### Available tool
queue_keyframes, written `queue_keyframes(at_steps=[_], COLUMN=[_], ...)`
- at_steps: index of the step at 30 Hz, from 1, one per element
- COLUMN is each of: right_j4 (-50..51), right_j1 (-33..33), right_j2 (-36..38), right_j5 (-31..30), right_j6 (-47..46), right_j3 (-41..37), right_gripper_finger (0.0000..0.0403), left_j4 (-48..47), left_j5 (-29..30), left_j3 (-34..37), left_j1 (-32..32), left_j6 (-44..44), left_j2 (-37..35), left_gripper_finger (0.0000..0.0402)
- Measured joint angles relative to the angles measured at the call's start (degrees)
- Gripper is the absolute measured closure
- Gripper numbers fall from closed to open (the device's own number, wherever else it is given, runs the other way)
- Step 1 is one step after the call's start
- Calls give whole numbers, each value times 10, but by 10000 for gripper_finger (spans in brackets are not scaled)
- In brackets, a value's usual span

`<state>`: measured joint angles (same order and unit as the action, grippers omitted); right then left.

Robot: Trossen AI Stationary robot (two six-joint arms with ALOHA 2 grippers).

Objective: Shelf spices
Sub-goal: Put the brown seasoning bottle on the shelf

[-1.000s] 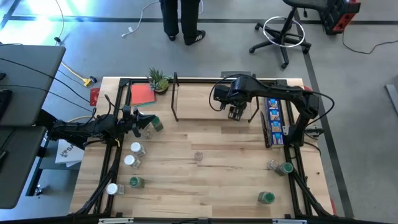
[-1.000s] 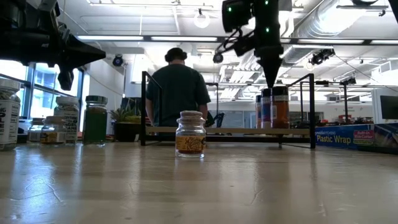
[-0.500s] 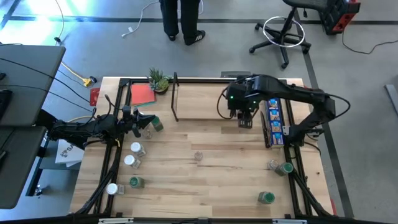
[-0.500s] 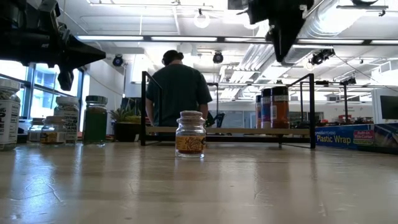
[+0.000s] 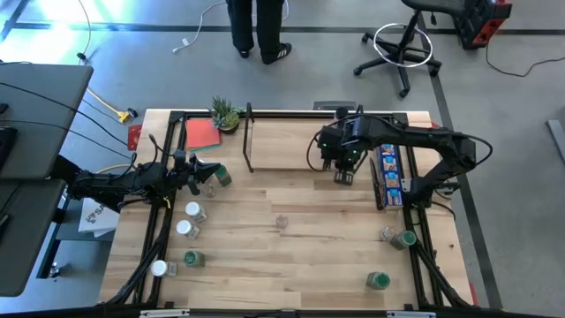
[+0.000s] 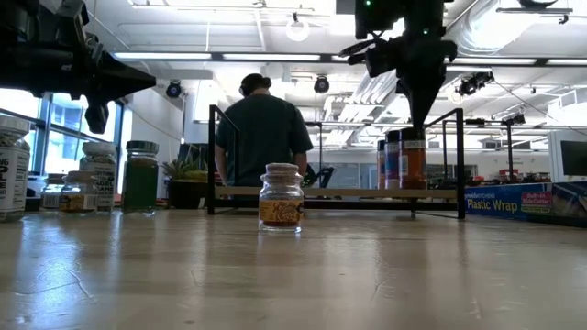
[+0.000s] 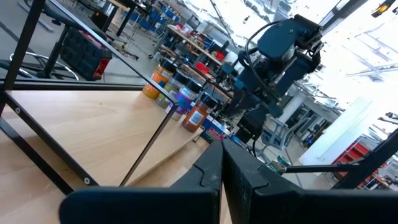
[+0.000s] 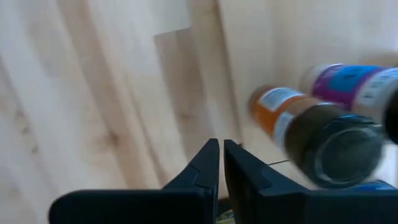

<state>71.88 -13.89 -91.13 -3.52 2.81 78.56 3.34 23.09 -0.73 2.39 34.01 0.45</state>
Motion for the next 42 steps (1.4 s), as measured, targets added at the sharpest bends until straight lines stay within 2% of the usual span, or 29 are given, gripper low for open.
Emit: queue_keyframes(at_steps=[3, 6, 11, 15, 18, 23, 26, 27, 29, 32, 35, 39, 42], right_j4=[-6, -4, 14, -12, -59, -93, -95, -96, -95, -91, -81, -62, -44], right_j1=[0, 0, 22, 62, 96, 149, 176, 183, 194, 207, 219, 223, 220], right_j2=[0, 0, 5, 25, 44, 61, 72, 78, 95, 126, 157, 191, 209], right_j5=[-30, -35, 19, 23, -5, -72, -112, -124, -146, -189, -238, -270, -285], right_j6=[-11, -30, -73, -138, -208, -324, -390, -411, -456, -520, -554, -541, -485], right_j3=[0, 1, 41, 76, 80, 80, 80, 80, 80, 80, 80, 80, 80], right_gripper_finger=[386, 386, 386, 386, 386, 386, 386, 386, 386, 386, 386, 386, 386], left_j4=[0, 0, 1, 14, 46, 125, 142, 143, 128, 62, -25, -104, -132], left_j5=[0, 0, 0, 1, 11, 47, 108, 108, 70, 6, -39, -58, -65], left_j3=[0, 0, 0, 0, 0, 0, 0, -1, -20, -79, -163, -272, -337], left_j1=[0, 0, 0, 0, 0, 0, -2, -2, -1, 3, 10, 21, 27], left_j6=[4, 5, 21, 29, 47, 144, 147, 154, 157, 166, 148, 115, 100], left_j2=[0, 0, 0, 0, 0, 0, 0, 1, 14, 62, 149, 297, 406], left_gripper_finger=[400, 400, 400, 400, 400, 400, 400, 401, 401, 401, 401, 401, 401])
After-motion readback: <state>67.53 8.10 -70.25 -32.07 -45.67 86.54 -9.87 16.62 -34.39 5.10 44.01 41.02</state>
